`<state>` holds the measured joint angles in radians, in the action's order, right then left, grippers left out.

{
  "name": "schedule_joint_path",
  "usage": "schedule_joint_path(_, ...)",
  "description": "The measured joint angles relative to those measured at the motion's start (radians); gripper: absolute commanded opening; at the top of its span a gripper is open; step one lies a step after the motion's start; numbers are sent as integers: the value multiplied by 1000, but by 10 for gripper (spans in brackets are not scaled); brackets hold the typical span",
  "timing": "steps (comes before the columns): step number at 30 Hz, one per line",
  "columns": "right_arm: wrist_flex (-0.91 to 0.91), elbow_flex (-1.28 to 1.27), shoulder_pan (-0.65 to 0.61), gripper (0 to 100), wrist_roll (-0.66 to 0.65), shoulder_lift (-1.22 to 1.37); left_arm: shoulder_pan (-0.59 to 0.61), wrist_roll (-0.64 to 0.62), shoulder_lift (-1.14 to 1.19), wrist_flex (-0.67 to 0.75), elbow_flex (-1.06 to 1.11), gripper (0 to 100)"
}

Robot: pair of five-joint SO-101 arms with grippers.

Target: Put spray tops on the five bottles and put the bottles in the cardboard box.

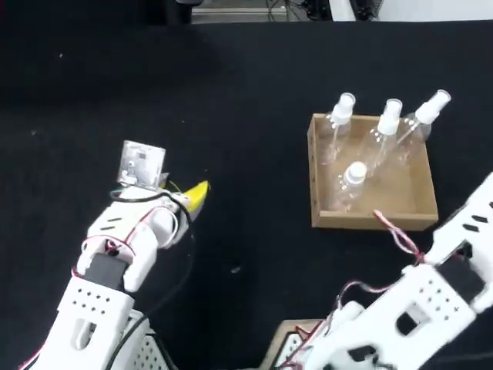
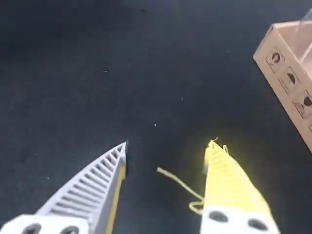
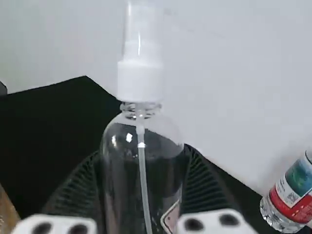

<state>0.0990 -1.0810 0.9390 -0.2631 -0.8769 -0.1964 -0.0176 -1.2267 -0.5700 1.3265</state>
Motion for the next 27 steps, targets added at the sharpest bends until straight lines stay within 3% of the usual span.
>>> schedule_joint_path(3,-230,-77,5,11,5,137,-6,0,0,68,58,241)
schedule_joint_path(7,-457,-84,23,11,103,319,-8,0,0,190,152,241)
schedule_joint_path(13,-583,-9,37,11,164,574,-9,0,0,269,199,241)
schedule_joint_path(27,-973,341,37,11,170,1145,-9,0,0,270,201,241)
